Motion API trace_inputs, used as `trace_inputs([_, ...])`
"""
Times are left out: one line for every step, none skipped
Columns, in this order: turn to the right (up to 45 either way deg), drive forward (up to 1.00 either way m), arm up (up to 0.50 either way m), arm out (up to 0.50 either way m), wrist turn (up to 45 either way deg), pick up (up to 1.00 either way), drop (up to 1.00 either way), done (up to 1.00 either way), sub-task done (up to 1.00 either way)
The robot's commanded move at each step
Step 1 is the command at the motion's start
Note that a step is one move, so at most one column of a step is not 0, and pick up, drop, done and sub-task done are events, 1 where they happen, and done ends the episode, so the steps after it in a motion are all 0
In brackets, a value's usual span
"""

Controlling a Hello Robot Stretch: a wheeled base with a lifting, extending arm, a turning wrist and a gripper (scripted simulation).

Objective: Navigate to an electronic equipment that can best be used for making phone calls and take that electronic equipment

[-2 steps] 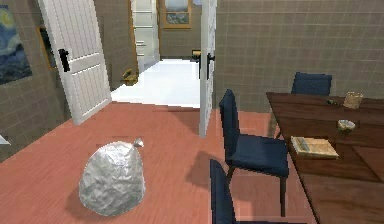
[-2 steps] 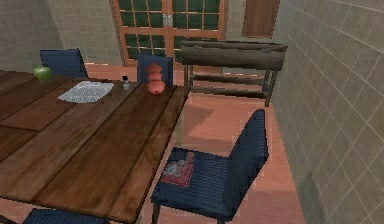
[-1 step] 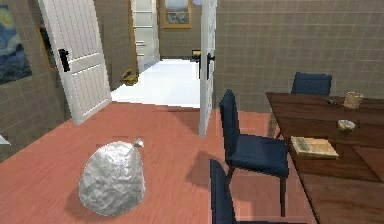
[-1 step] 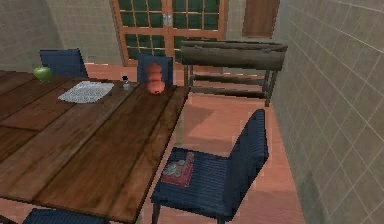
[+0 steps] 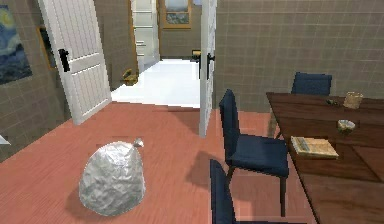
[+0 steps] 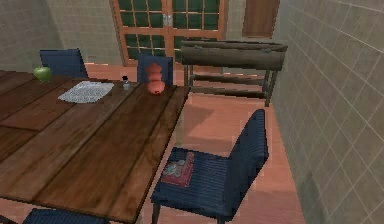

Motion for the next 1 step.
trace_inputs([0.0,0.00,0.00,0.34,0.0,0.00,0.00,0.00,0.00])
